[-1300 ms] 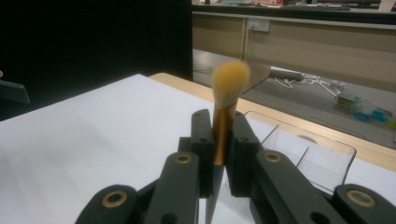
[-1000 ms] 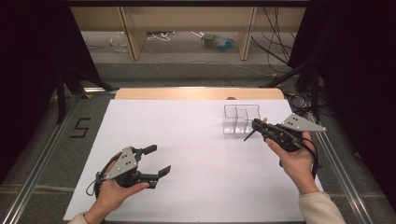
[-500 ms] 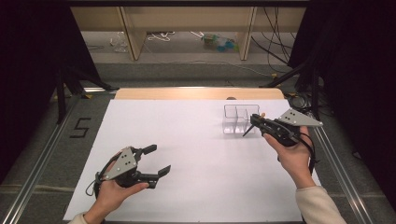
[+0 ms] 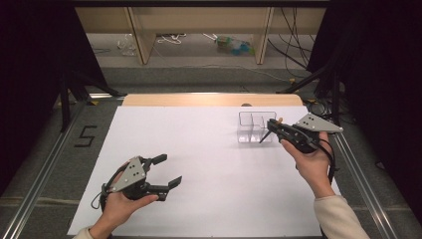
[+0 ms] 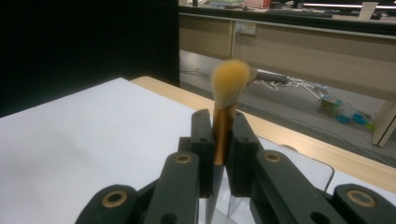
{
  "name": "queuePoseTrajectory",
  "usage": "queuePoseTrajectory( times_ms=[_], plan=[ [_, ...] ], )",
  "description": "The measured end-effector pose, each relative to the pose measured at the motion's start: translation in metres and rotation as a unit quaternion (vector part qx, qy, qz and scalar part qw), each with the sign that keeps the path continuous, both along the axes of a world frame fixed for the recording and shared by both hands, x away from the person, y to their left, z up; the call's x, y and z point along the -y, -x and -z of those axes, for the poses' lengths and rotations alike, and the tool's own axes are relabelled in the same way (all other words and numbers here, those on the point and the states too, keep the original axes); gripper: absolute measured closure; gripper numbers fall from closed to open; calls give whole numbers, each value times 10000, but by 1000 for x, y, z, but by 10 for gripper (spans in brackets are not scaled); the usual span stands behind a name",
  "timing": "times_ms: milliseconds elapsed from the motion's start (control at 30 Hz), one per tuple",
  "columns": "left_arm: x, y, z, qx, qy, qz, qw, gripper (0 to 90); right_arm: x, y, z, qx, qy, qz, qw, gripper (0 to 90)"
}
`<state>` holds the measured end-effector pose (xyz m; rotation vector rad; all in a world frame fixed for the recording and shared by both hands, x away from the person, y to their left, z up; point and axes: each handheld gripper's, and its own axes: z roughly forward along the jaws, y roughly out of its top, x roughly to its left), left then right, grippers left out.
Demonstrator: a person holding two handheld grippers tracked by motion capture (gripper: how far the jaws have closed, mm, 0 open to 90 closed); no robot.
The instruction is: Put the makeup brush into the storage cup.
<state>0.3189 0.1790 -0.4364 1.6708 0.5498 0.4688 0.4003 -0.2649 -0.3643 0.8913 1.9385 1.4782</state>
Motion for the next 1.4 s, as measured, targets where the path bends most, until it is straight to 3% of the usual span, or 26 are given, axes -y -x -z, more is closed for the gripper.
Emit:
queuePoseTrajectory(
  times_ms=[633, 700, 733, 767, 933, 1400],
  plan=[
    [0, 1, -1, -20, -27, -32, 10000, 164, -2, -5, -1, 46, -42, 25, 10000, 840],
    [-1, 0, -1, -7, -38, -22, 10000, 164, -1, -5, -1, 29, -19, 30, 10000, 840],
    [-1, 0, -1, -14, -27, -25, 10000, 164, -2, -5, -1, -87, -45, 41, 9999, 840],
    [-1, 0, -1, -13, -20, -25, 10000, 164, -1, -6, -1, 18, -24, 49, 10000, 840],
    [0, 0, -1, -10, -30, -20, 10000, 164, -3, -8, 0, 47, -45, 52, 10000, 840],
    [0, 0, 0, -17, -37, -10, 10000, 164, -10, -13, 2, -4, 86, 133, 9999, 840]
  ],
)
